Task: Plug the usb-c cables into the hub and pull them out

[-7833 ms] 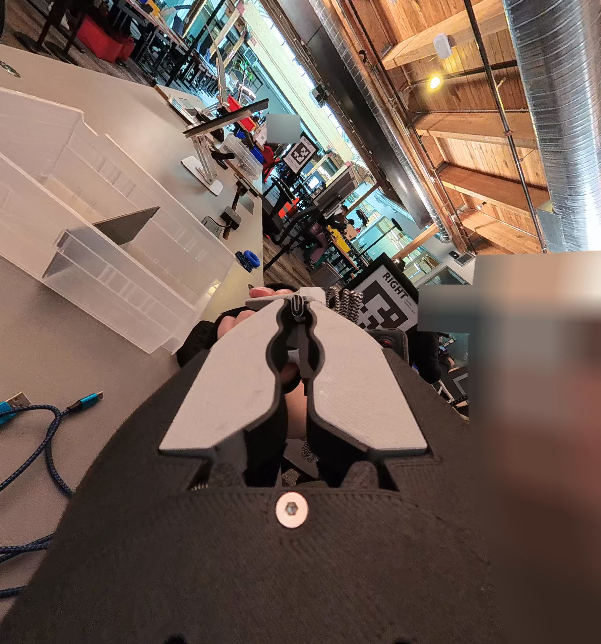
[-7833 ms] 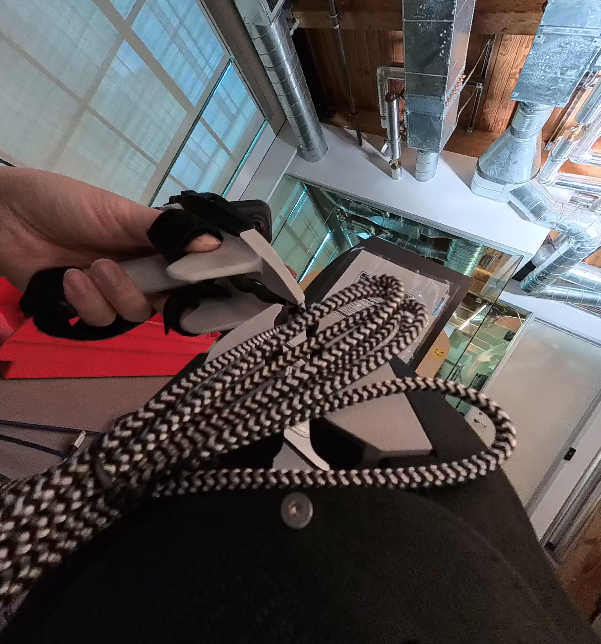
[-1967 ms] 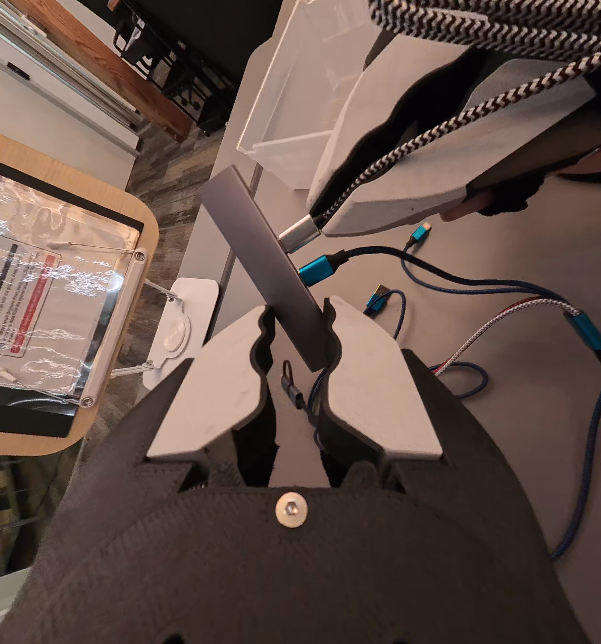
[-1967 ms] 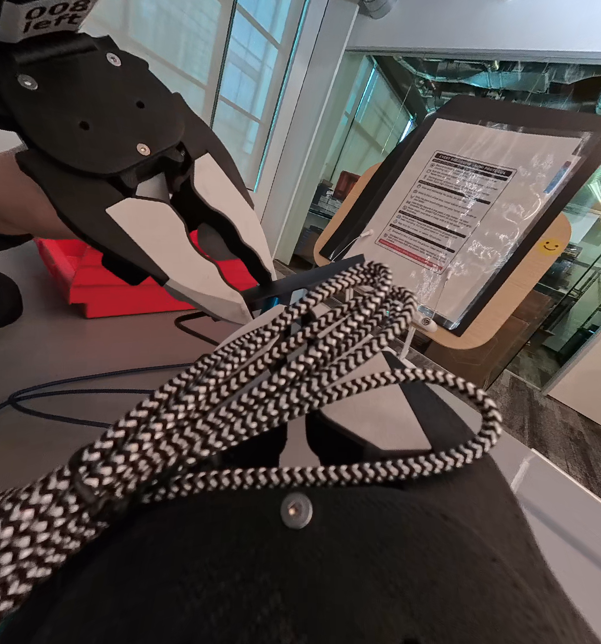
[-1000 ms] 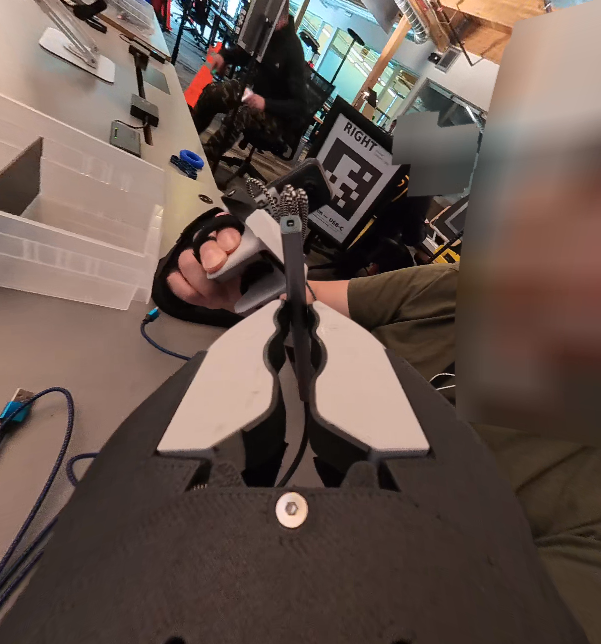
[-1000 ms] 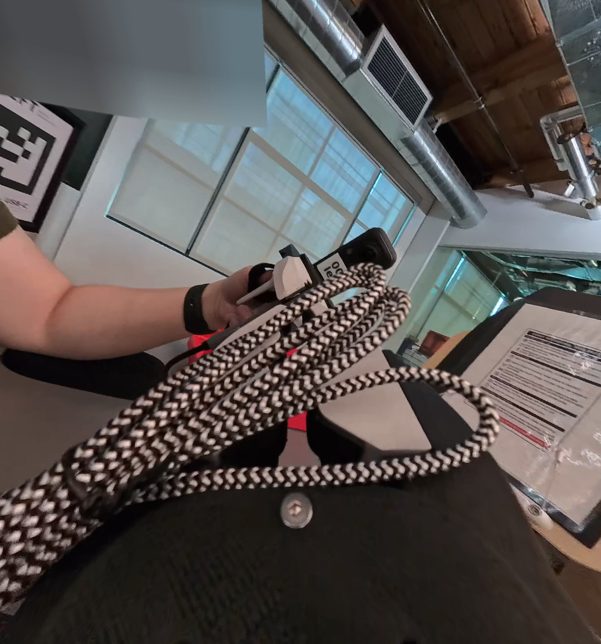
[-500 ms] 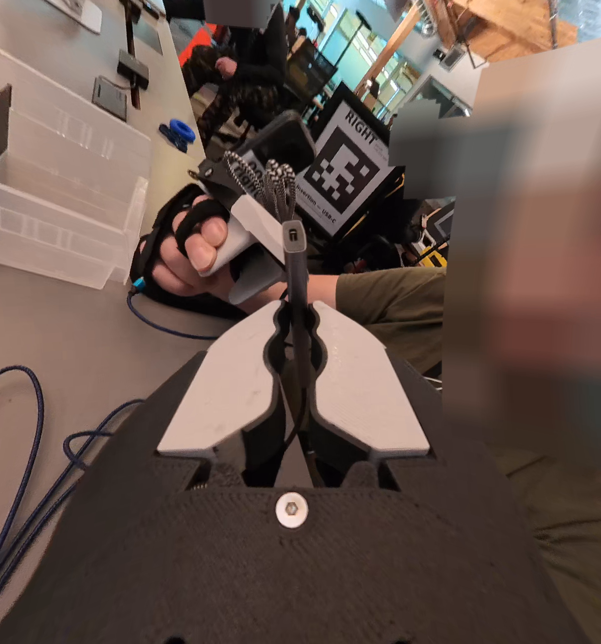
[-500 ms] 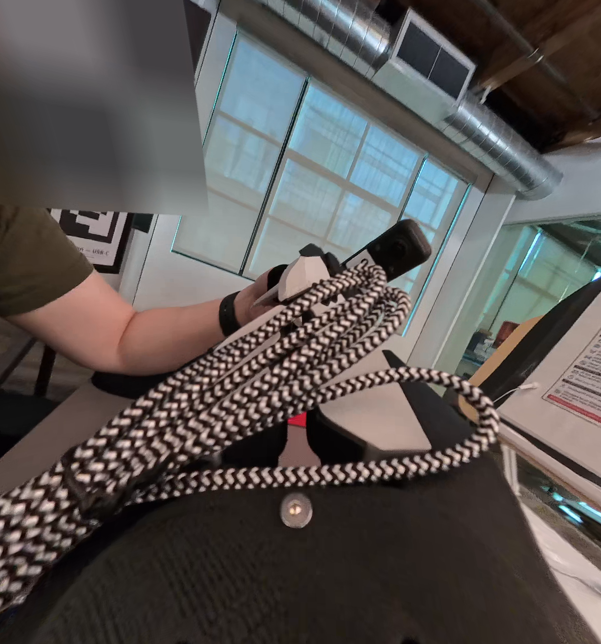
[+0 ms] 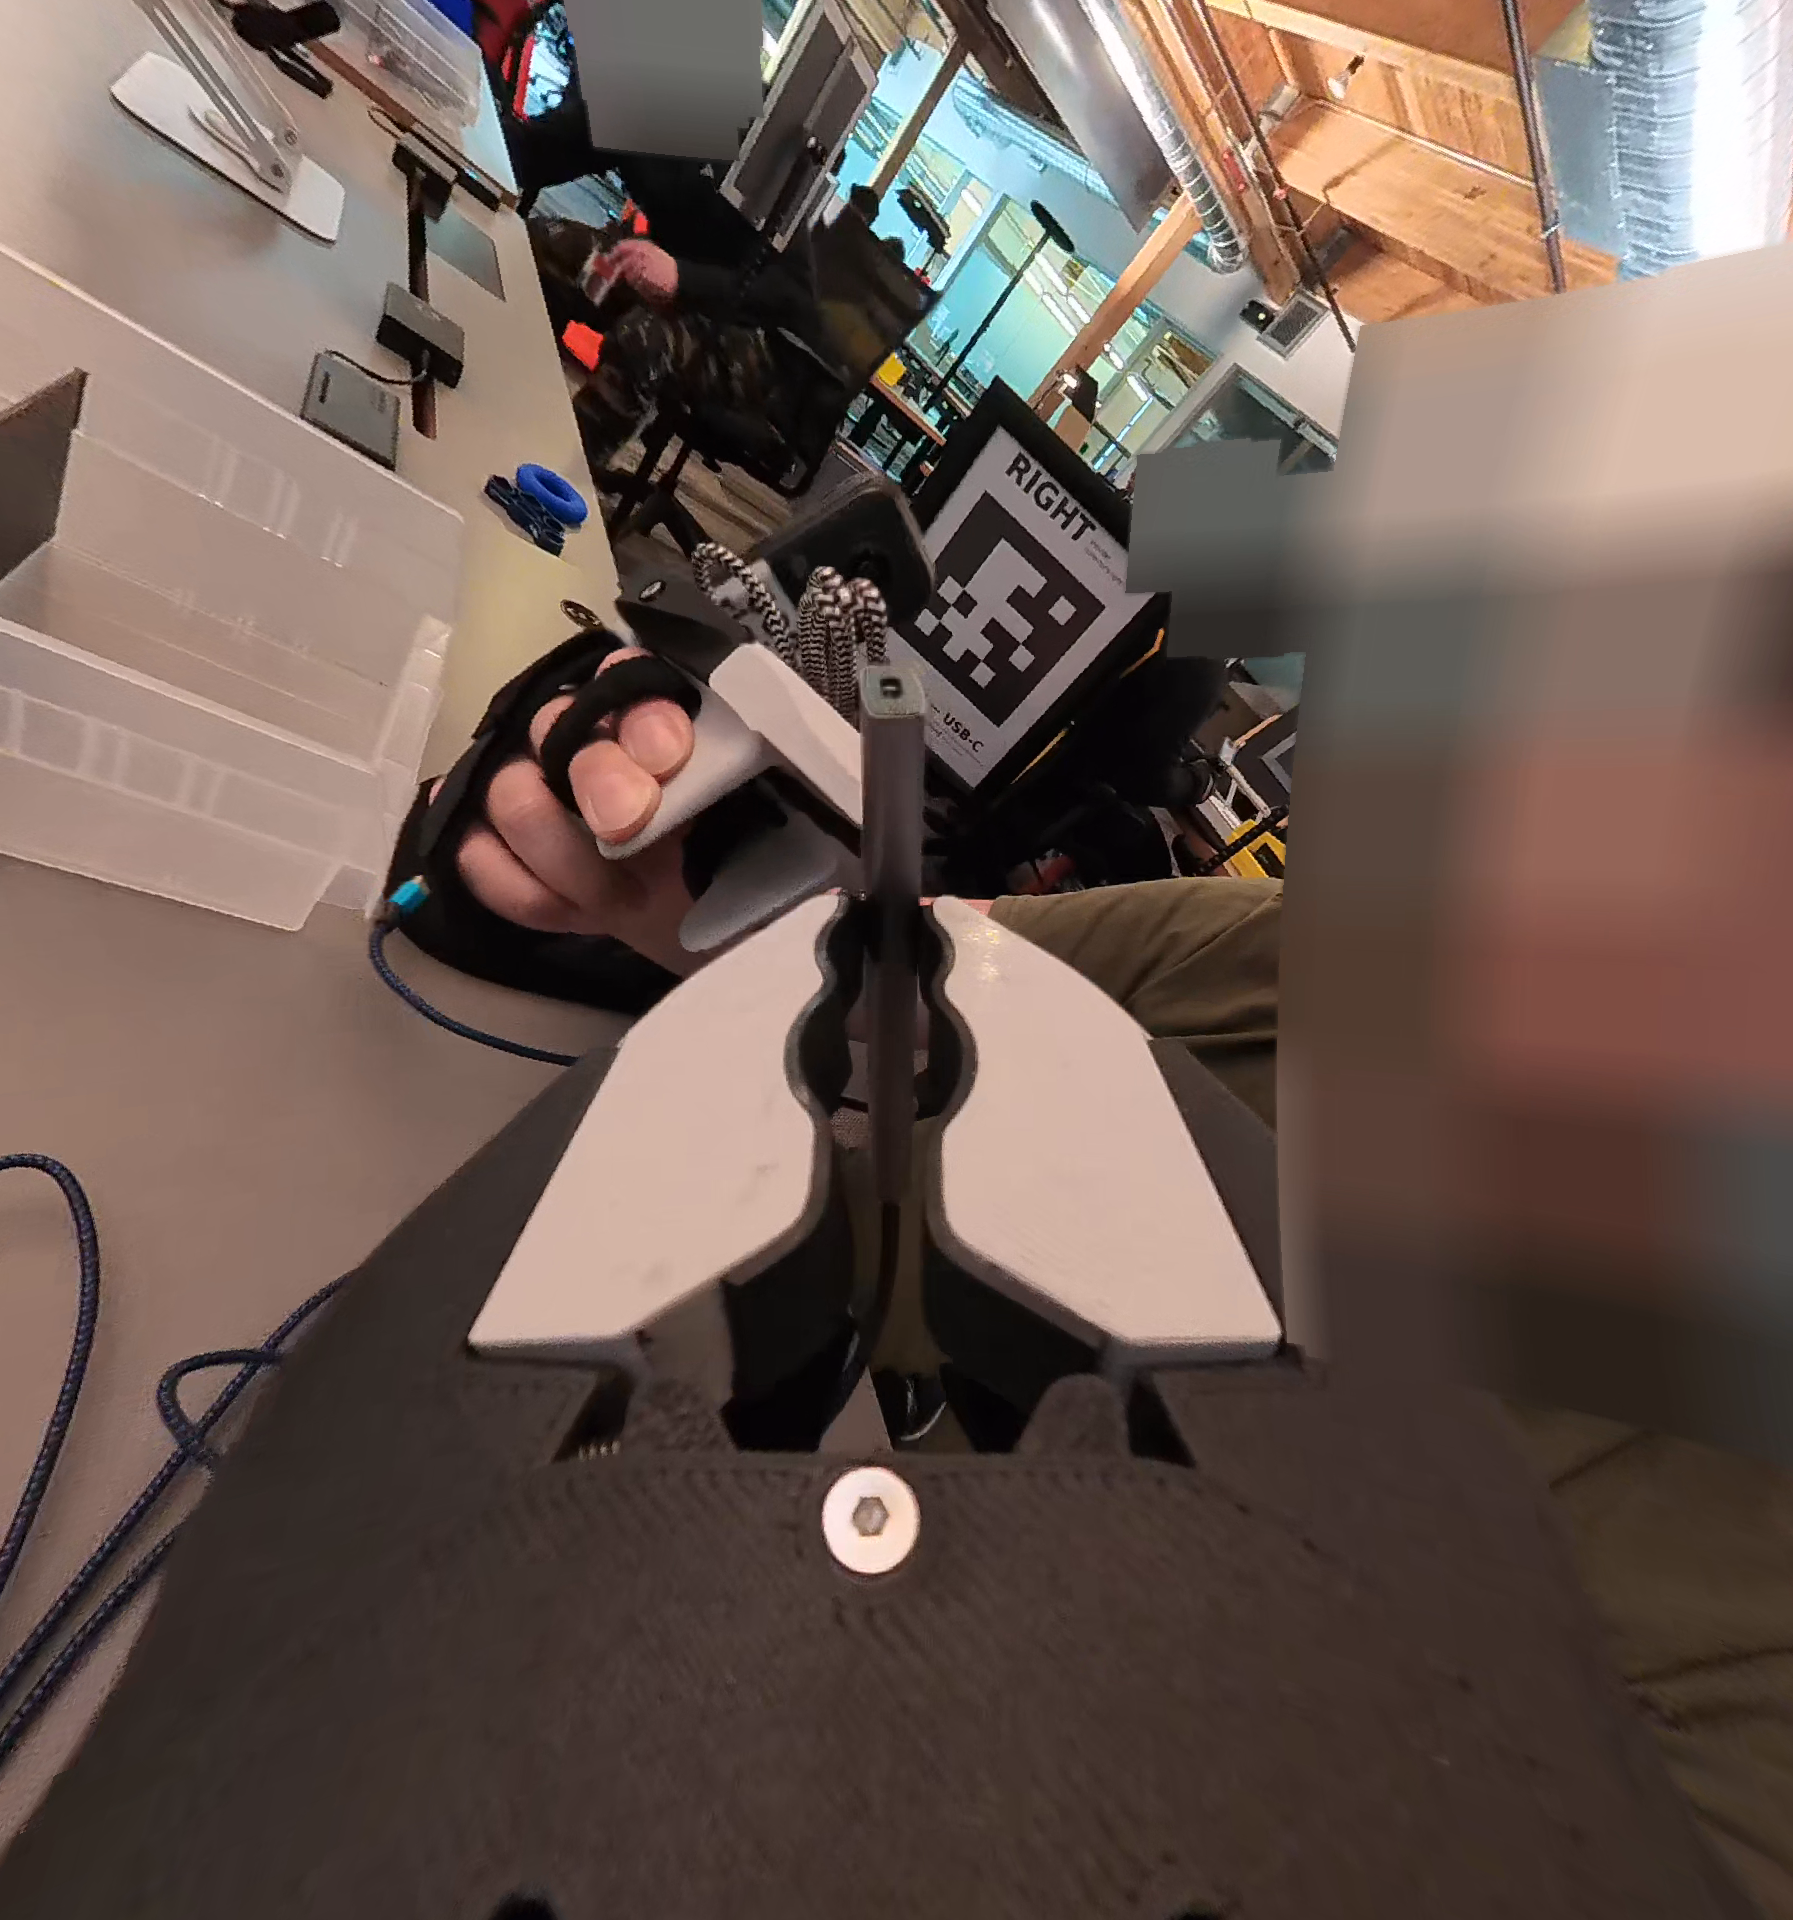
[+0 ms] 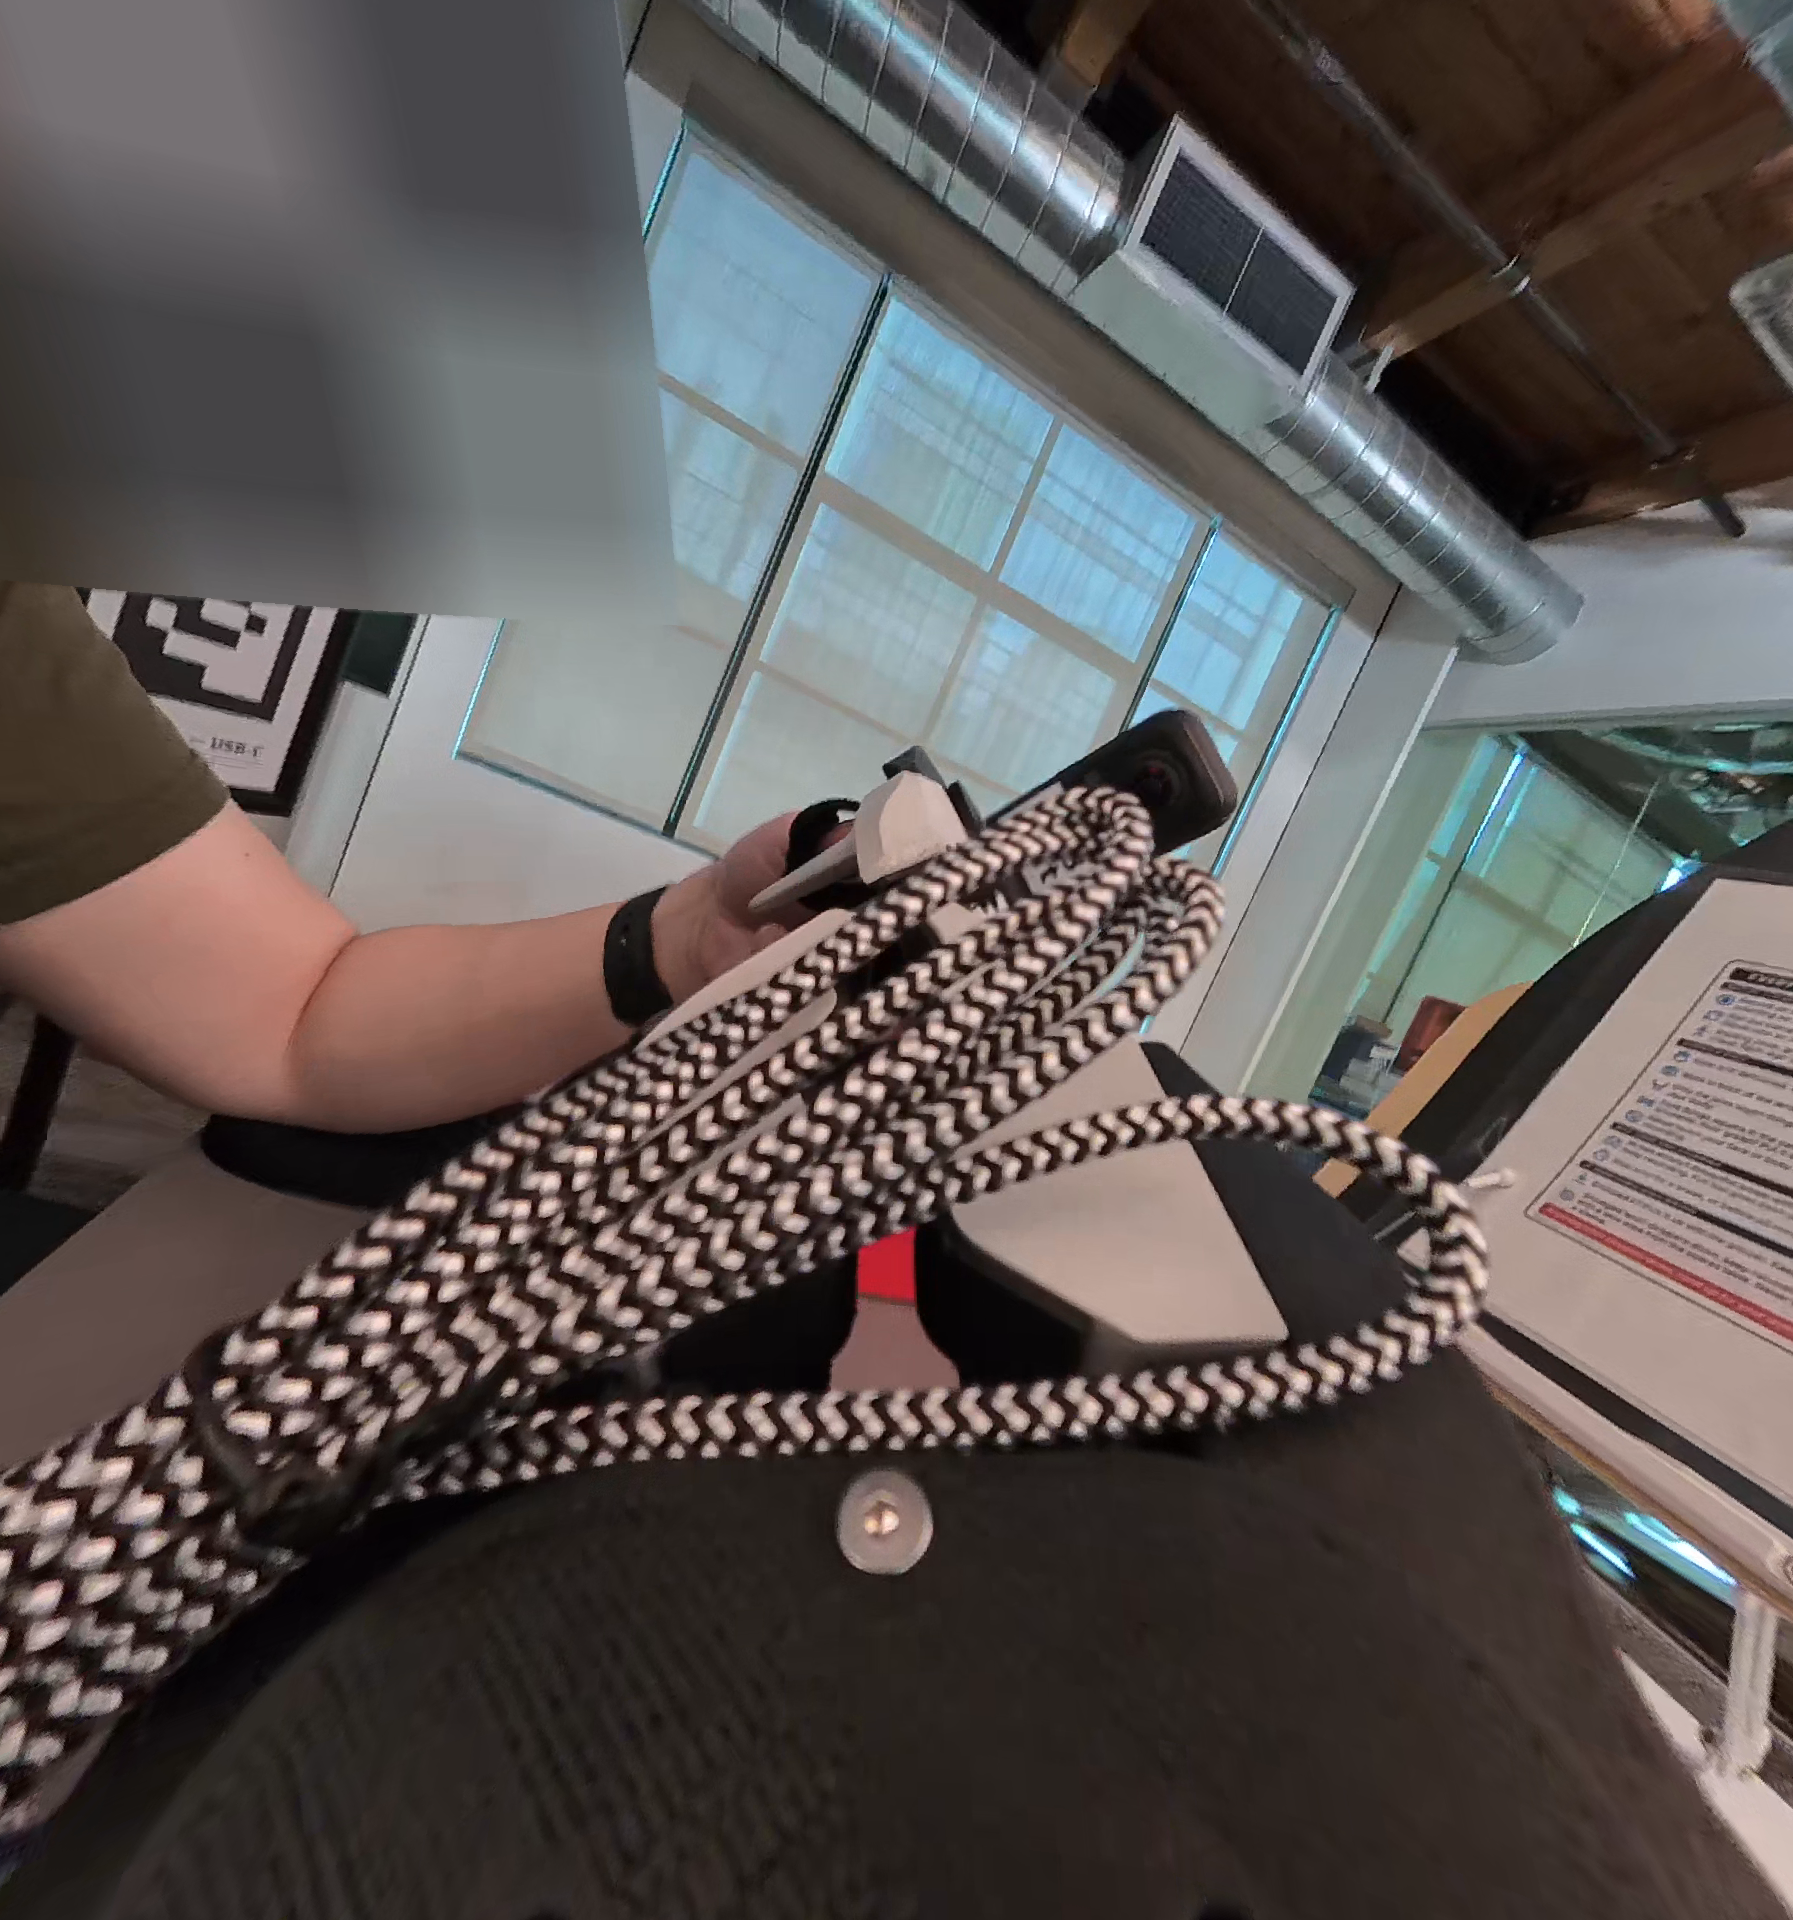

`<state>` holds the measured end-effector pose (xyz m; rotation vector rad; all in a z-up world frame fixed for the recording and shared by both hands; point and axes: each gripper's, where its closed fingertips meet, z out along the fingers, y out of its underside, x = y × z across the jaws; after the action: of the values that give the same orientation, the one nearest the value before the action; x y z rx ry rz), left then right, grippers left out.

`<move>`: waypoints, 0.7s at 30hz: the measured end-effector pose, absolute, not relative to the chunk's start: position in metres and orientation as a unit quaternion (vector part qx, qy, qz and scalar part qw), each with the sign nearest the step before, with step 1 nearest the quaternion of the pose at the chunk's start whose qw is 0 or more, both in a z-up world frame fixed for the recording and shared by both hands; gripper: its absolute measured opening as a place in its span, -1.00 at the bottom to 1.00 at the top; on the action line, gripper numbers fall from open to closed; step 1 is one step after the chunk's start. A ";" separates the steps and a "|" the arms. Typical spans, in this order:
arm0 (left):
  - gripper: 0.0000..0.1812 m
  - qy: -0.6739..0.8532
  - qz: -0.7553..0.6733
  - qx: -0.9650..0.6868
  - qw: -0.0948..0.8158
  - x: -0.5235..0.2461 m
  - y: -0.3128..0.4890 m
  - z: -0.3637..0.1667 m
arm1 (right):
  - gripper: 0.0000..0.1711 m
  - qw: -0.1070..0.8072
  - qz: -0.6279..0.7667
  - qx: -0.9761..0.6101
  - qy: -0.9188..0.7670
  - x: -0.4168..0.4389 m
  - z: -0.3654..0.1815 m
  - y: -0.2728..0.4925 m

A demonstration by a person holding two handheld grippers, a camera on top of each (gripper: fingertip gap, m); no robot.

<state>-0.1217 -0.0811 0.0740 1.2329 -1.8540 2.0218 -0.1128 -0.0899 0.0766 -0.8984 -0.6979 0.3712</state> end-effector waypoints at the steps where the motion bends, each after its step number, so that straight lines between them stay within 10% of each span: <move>1: -0.90 -0.618 0.666 0.412 0.067 -0.122 -0.081 0.072 | -0.90 0.822 0.173 -0.428 -0.334 -0.113 0.075 -0.090; 21: -0.91 -0.648 0.614 0.446 0.063 -0.122 -0.069 0.050 | -0.83 0.793 0.181 -0.471 -0.342 -0.113 0.058 -0.075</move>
<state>-0.1218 -0.0693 0.0504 1.3487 -1.9581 1.8559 -0.1127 -0.0745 0.0581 -1.0131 -0.7364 0.3898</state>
